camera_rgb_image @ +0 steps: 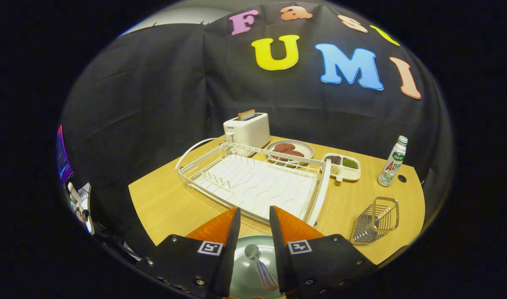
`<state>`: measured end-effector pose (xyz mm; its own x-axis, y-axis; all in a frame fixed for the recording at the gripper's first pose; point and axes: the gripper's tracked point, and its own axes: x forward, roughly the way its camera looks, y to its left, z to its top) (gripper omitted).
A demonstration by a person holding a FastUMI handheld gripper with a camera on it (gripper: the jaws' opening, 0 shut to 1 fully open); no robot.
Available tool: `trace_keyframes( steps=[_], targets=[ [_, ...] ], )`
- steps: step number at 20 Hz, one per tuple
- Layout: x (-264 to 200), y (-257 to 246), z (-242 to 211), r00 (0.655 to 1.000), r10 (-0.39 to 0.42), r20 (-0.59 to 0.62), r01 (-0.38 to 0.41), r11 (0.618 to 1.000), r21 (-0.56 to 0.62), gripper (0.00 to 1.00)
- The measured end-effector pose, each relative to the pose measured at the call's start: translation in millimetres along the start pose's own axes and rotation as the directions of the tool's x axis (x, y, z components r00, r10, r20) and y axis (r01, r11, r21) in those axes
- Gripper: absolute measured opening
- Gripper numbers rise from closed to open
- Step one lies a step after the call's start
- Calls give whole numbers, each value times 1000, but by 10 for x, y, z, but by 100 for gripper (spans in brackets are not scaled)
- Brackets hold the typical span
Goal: Take the plate from the dish rack, then take the spoon from the basket and place it into the plate.
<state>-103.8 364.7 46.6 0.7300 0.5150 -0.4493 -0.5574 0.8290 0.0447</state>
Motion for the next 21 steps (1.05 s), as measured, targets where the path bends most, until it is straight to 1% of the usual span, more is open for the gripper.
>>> trace_keyframes(
  steps=[1,4,7,9,12,14,15,17,19,21],
  targets=[
    [-54,-86,68,1000,-23,18,22,1000,21,45],
    [-319,-375,315,991,-107,86,99,991,87,45],
    [-692,-803,534,966,-212,150,190,971,147,45],
    [-980,-1107,717,934,-295,203,261,949,177,44],
    [-1417,-1480,968,876,-402,269,353,911,212,44],
    [-1687,-1676,1144,826,-465,319,411,884,224,44],
    [-1751,-1732,1243,805,-477,352,425,879,218,47],
    [-1849,-1799,1307,785,-482,389,445,876,186,96],
    [-1913,-1874,1316,759,-510,406,485,858,170,96],
    [-1904,-1854,1276,758,-512,405,488,856,168,96]
  ],
)
